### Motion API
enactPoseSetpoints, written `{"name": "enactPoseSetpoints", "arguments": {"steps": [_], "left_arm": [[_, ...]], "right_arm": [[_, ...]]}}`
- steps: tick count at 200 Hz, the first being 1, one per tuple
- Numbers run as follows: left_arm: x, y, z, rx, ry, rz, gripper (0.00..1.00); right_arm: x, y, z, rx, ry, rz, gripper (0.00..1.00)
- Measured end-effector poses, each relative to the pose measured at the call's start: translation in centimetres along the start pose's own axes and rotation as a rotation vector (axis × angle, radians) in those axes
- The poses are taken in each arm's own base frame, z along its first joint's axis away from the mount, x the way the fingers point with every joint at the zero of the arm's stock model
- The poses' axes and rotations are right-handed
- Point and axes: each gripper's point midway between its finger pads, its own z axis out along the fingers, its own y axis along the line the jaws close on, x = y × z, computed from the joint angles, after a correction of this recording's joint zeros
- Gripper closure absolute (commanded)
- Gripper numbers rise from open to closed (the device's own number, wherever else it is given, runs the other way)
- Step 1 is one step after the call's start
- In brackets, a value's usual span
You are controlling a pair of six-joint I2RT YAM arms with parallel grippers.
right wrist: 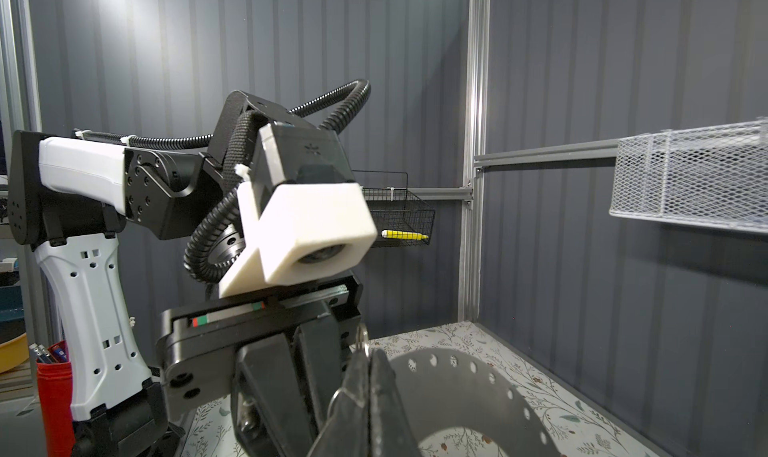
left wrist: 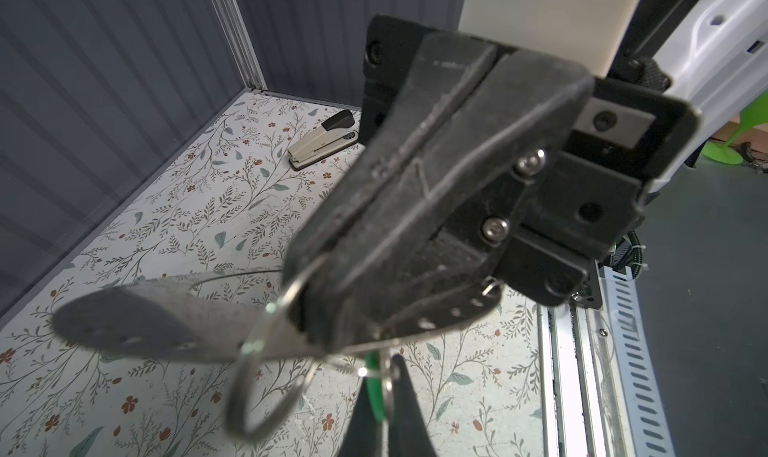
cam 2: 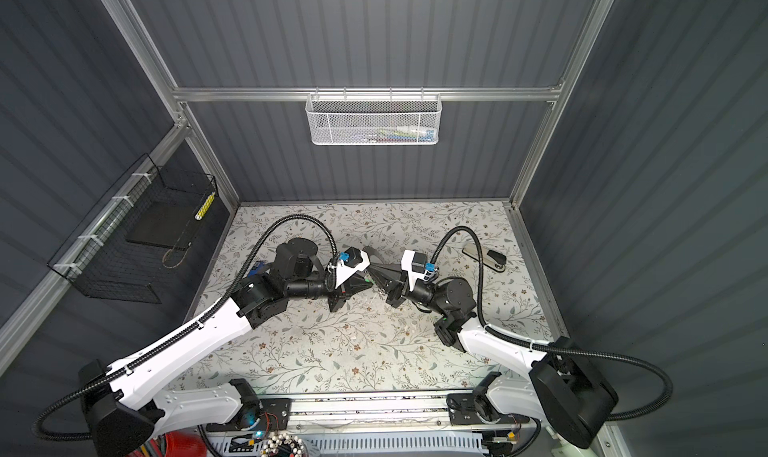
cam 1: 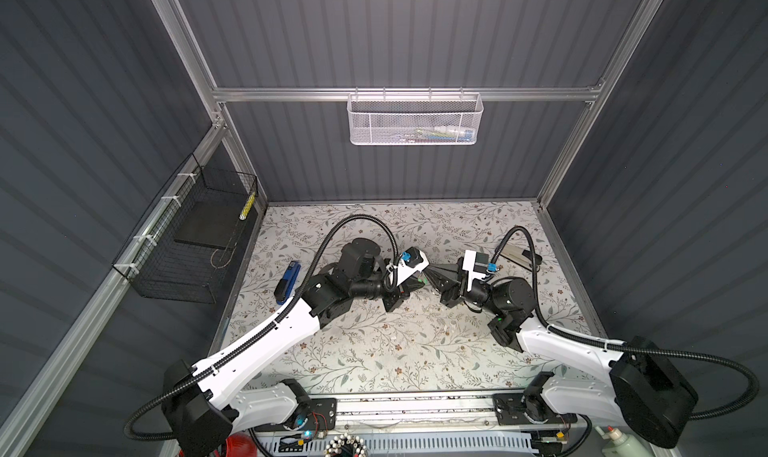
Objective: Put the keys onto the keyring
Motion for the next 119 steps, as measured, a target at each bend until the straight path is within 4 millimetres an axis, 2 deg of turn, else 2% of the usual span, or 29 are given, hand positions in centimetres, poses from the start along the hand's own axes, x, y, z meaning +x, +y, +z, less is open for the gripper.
{"name": "enactPoseSetpoints", "arguments": {"steps": [27,48,80,119], "left_arm": [[0.0,0.0,-0.2,-0.004,0.003,0.002,0.96],[-0.2,0.0,-0.7,-0.023,-0.002,0.008,1.0],[-0.9,0.0,-1.7,-0.053,-0.023,0.025,1.0],[-0.6,0.4,-2.1,-0.086,0.013,0.036,1.0]], "right_arm": [[0.0,0.0,-0.2,0.003,-0.004,0.005,1.0],[-0.2,-0.1,-0.3,0.004,-0.014,0.002,1.0],[-0.7,-0.1,-0.4,0.001,-0.034,-0.007,1.0],[-0.4,-0.1,-0.6,0.002,-0.029,-0.004,1.0]]}}
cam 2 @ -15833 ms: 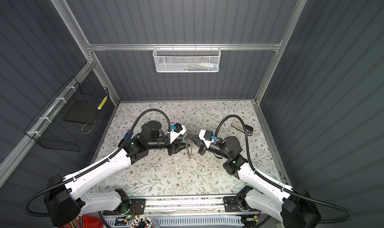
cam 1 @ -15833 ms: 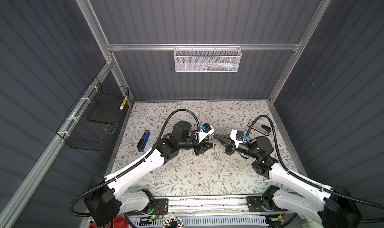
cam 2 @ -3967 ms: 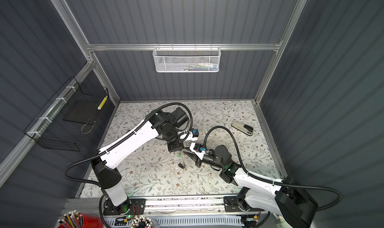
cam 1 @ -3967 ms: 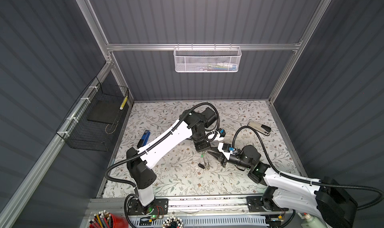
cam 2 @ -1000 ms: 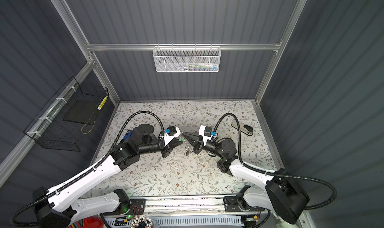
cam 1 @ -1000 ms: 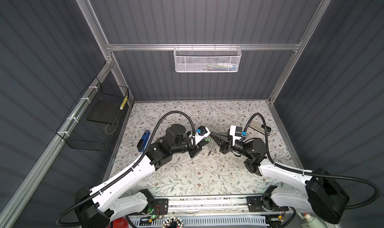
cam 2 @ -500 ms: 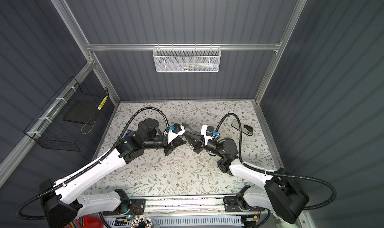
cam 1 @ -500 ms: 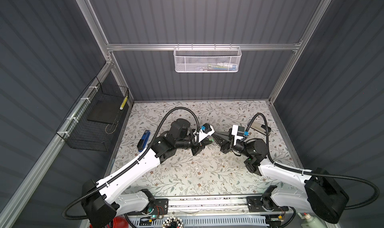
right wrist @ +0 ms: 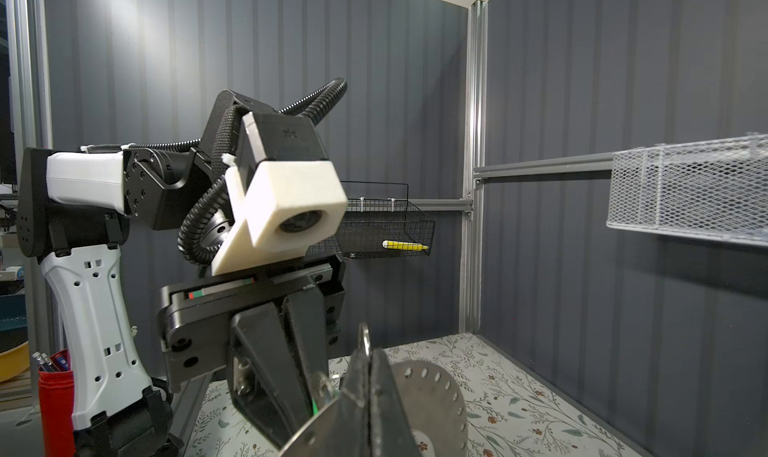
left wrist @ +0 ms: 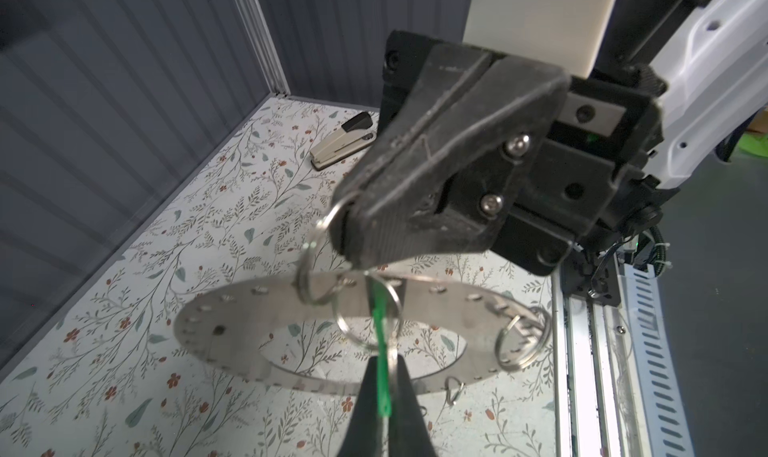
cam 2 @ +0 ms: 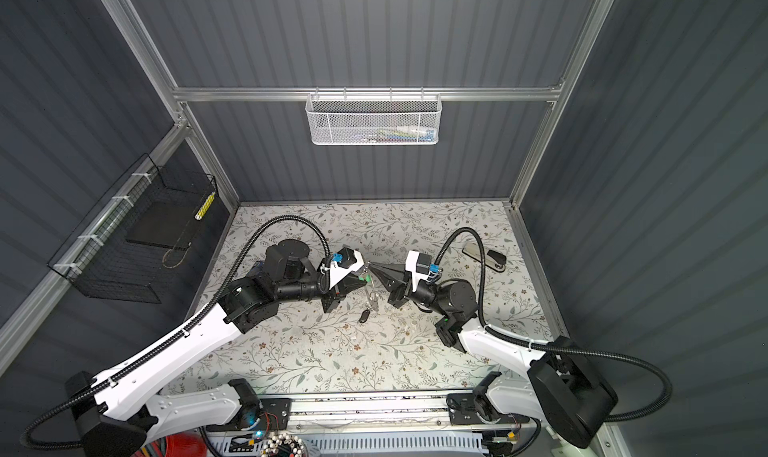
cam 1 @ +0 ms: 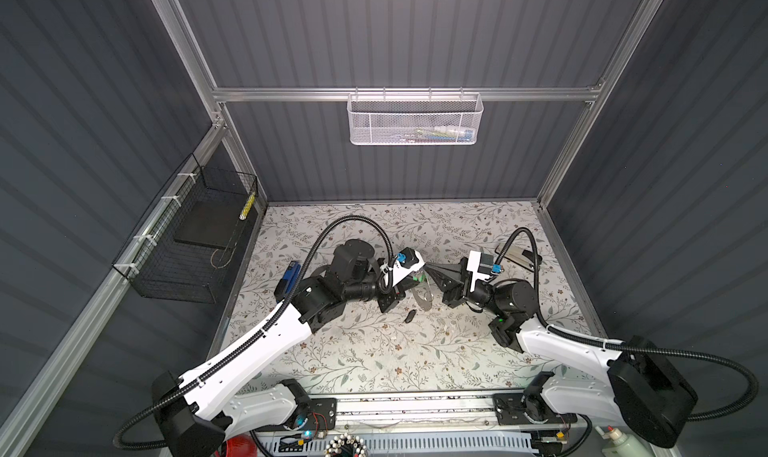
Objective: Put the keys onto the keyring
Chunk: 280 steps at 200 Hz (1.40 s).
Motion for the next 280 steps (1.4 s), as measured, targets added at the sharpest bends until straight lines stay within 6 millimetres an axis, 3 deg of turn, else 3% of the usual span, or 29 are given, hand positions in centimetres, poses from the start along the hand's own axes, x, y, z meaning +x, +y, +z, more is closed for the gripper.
{"name": "enactPoseSetpoints", "arguments": {"steps": [98,225,246,260,280], "left_arm": [[-1.3,1.3,-1.7,-0.073,0.074,0.094,1.0],[0.1,2.3,-2.1,-0.067,0.283,0.184,1.0],[0.4,2.5,-1.8,-0.06,0.313,0.185,1.0],[0.5,2.7,-1.3,-0.057,0.33,0.177,1.0],[1.0,2.7,-0.1,-0.041,0.355,0.15,1.0]], "right_arm": [[1.0,0.1,-0.3,-0.026,0.031,0.03,1.0],[2.1,-0.3,-0.7,-0.029,0.092,0.057,1.0],[2.3,-0.6,-0.9,-0.02,0.102,0.059,0.93],[2.4,-1.0,-1.1,-0.005,0.105,0.064,0.79],[2.6,-2.3,-1.9,0.046,0.105,0.075,0.69]]}}
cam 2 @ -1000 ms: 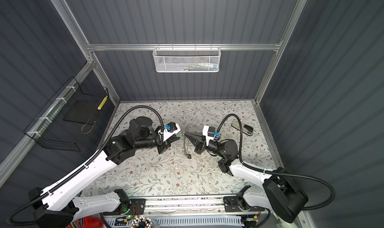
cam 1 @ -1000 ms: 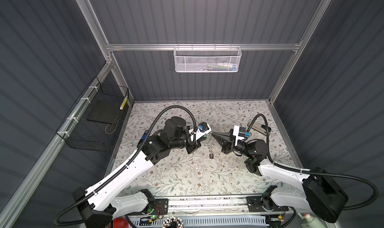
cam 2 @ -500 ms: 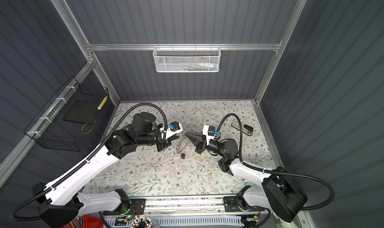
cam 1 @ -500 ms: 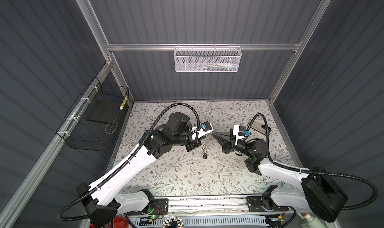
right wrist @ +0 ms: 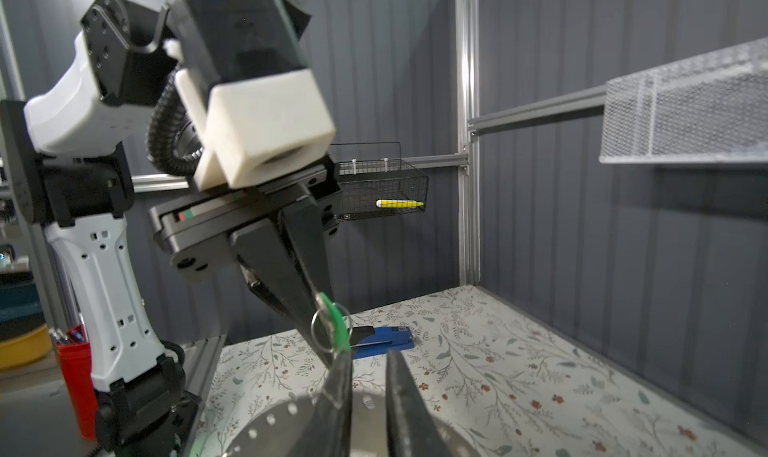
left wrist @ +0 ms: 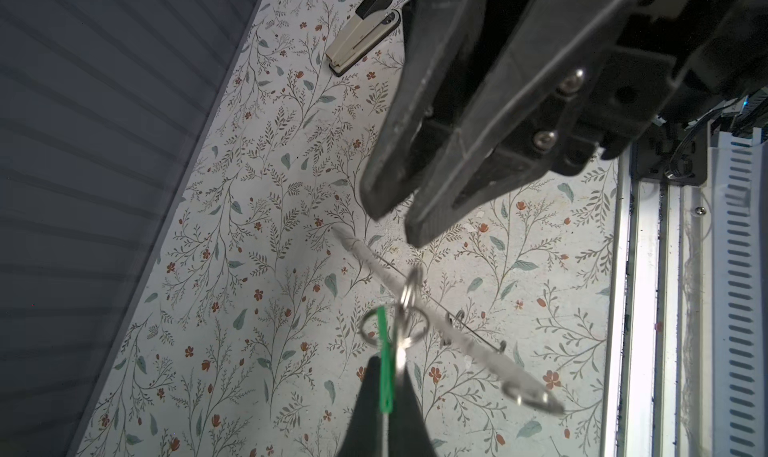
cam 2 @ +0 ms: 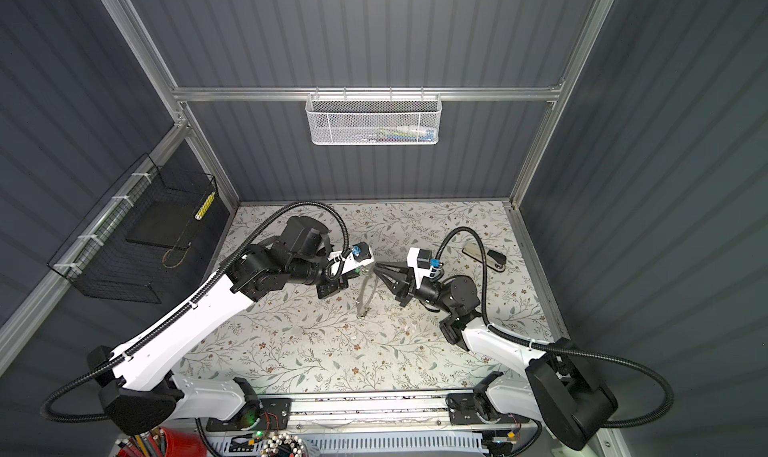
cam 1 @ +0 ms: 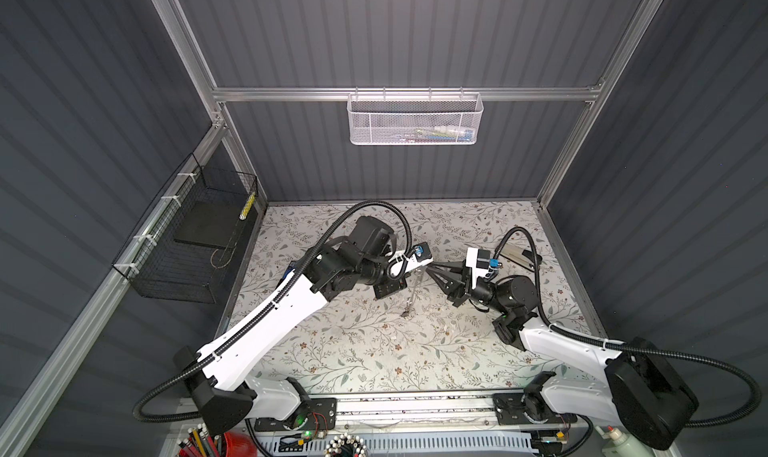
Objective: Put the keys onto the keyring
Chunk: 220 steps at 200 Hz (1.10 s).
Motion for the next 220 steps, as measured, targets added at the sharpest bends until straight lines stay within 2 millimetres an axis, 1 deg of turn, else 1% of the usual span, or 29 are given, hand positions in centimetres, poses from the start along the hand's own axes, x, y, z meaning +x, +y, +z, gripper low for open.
{"name": "enactPoseSetpoints", "arguments": {"steps": [7,24,39,49,62,76,94,109,123,135,149,166,176,193,198,220], "left_arm": [[0.1,-0.1,0.5,0.007,0.008,-0.009,1.0],[0.2,-0.2,1.8,0.027,0.026,-0.036,1.0],[-0.1,-0.2,2.6,0.037,0.019,-0.054,1.0],[-0.4,-0.1,3.1,0.04,0.009,-0.063,1.0],[-0.8,0.0,3.8,0.05,-0.004,-0.074,1.0],[-1.6,0.2,5.0,0.066,-0.024,-0.086,1.0],[-3.0,0.7,7.0,0.089,-0.054,-0.095,1.0],[-4.5,1.4,9.0,0.102,-0.091,-0.102,1.0],[-5.7,1.9,10.9,0.121,-0.123,-0.103,1.0],[-6.4,2.2,12.1,0.132,-0.138,-0.103,1.0],[-6.5,2.4,13.1,0.138,-0.14,-0.103,1.0],[-5.5,2.9,13.6,0.124,-0.124,-0.114,1.0],[-4.3,2.9,13.7,0.12,-0.11,-0.122,1.0],[-0.4,3.0,14.1,0.111,-0.038,-0.158,1.0],[1.0,3.1,14.4,0.105,-0.005,-0.169,1.0],[6.0,3.4,15.1,0.074,0.133,-0.189,1.0]], "right_arm": [[0.1,-0.4,-0.4,0.02,0.0,0.003,0.66],[0.5,-1.5,-1.6,0.081,0.007,0.009,0.61],[-0.1,-2.1,-2.9,0.136,-0.002,-0.012,0.59],[-1.0,-2.4,-3.7,0.173,-0.014,-0.042,0.58],[-2.7,-2.5,-4.7,0.23,-0.028,-0.104,0.56],[-4.3,-2.5,-5.8,0.304,-0.028,-0.175,0.56],[-6.2,-3.0,-7.1,0.408,-0.009,-0.268,0.54],[-7.1,-3.5,-8.0,0.481,0.017,-0.327,0.54],[-7.0,-4.2,-8.7,0.529,0.056,-0.351,0.54],[-6.1,-4.9,-9.0,0.561,0.104,-0.349,0.54],[-4.7,-5.6,-9.4,0.585,0.158,-0.331,0.53],[-3.2,-6.3,-9.6,0.602,0.213,-0.308,0.53],[-2.6,-6.5,-9.7,0.609,0.235,-0.298,0.53],[-2.0,-6.7,-9.7,0.612,0.255,-0.288,0.53],[-1.9,-6.8,-9.8,0.614,0.26,-0.286,0.54],[-1.5,-6.9,-9.8,0.615,0.272,-0.279,0.53]]}}
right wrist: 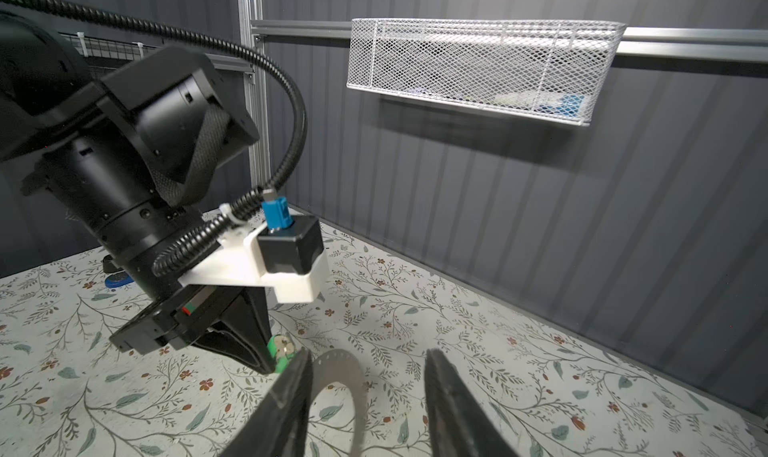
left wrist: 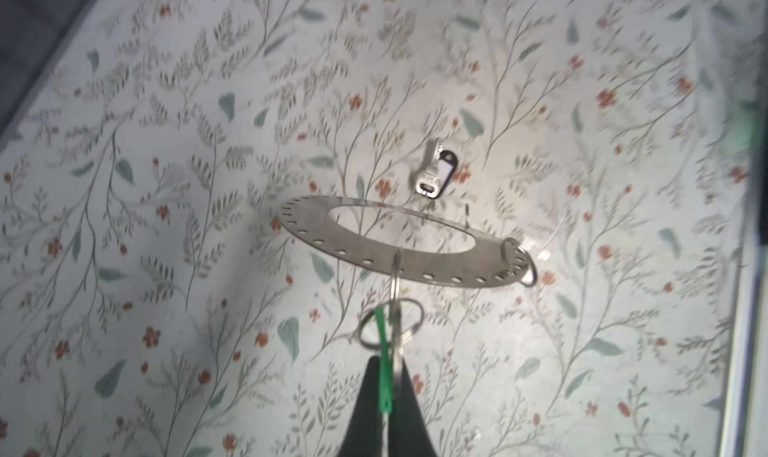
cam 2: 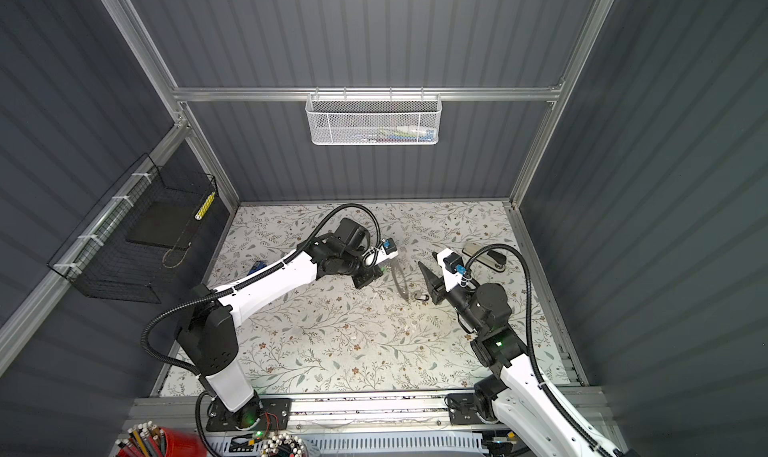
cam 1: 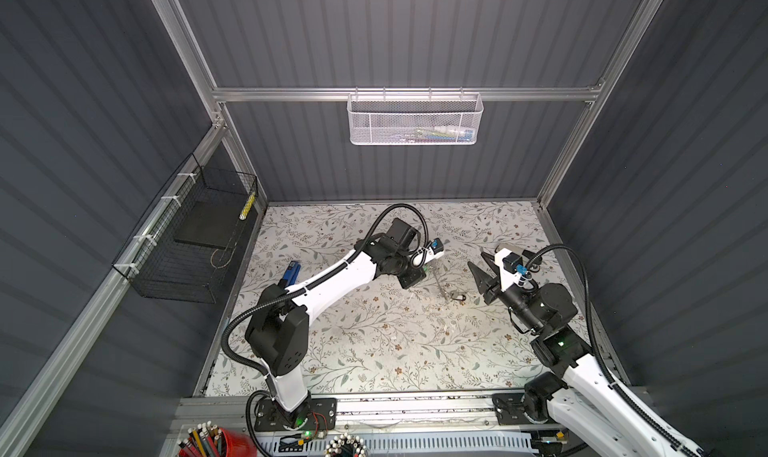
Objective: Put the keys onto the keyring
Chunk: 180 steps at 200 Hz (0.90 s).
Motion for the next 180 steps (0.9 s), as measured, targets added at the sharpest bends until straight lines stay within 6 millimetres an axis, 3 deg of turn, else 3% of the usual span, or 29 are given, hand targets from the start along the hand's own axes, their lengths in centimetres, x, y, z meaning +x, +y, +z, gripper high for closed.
{"name": "enactPoseSetpoints", "arguments": {"steps": [38,86,149,180], "left_arm": [[5.9,0.6,1.0,-0.06,0.181,0.018,1.0],[12.0,0.8,1.1,-0.112,0.386,0.061,1.0],[16.3,1.4,0.3,-0.148,0.534,0.062,1.0],[17.2,2.1,-0.2,-0.182,0.574,0.051,0.89]], "right_arm": [[1.0,0.1,0.2,-0.002,0.021,0.006,0.52],[4.5,0.0,1.3,-0.008,0.112,0.047,0.52],[6.4,0.0,2.0,-0.029,0.154,0.066,0.48],[7.0,-1.1,2.0,0.001,0.171,0.076,0.47]]}}
